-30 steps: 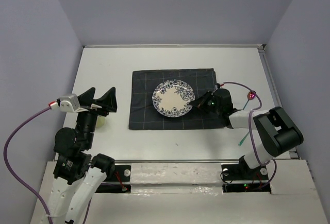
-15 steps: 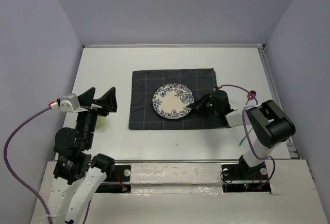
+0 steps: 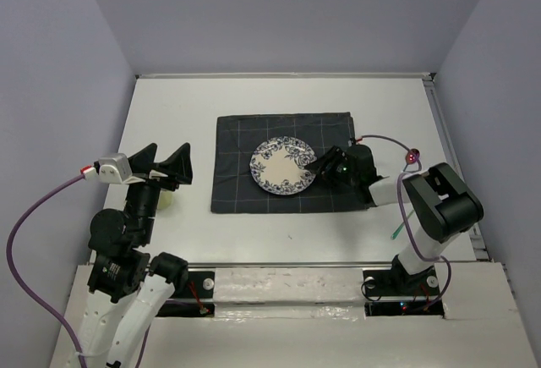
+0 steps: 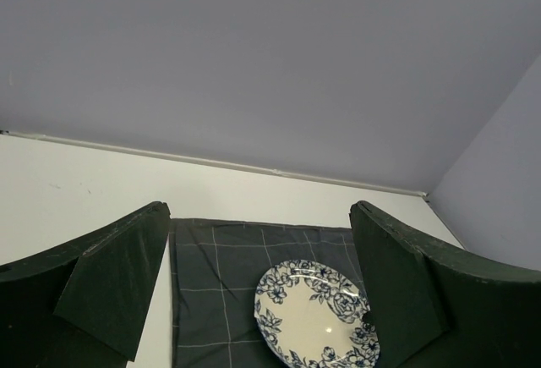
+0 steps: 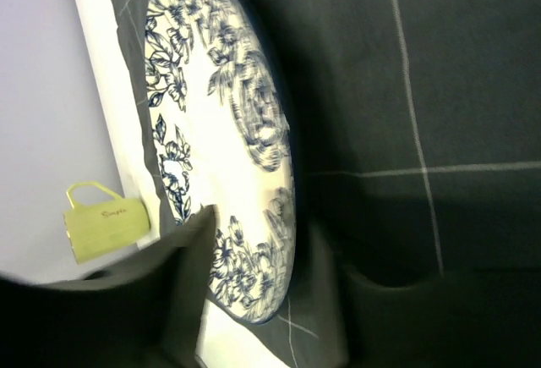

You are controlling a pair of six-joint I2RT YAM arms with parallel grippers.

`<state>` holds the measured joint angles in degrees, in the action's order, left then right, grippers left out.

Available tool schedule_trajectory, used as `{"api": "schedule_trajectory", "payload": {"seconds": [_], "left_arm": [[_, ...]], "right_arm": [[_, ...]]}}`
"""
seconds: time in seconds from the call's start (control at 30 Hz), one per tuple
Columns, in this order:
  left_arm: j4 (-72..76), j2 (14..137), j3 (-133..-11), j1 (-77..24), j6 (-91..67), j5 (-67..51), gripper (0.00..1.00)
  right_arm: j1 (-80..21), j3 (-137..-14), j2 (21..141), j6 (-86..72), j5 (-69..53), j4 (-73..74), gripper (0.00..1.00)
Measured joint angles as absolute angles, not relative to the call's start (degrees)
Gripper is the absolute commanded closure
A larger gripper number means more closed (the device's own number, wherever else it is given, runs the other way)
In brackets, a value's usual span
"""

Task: Set the dinner table for one person

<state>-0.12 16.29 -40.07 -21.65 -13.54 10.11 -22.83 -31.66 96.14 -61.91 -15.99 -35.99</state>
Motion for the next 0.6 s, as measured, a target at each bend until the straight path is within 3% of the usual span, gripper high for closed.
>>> {"api": "schedule_trajectory", "payload": {"seconds": [0.3,0.43,0.6], "left_arm": [[-0.10,16.29,-40.07,-21.63,-13.54,10.13,0.01],[-0.10,16.29,-40.07,-21.39,-13.52,10.15,0.01],[-0.10,16.27,-40.07,-20.97,-13.54,10.22,0.01]], "right_arm": [[-22.83,-33.36,90.04,-56.97,-13.47,-26.96,0.26],[-22.83,-34.63,84.31,-53.08,-9.72,-20.64,0.25],[-23.03,-34.83,77.62,-49.21,-6.17,-15.62,0.37]]}}
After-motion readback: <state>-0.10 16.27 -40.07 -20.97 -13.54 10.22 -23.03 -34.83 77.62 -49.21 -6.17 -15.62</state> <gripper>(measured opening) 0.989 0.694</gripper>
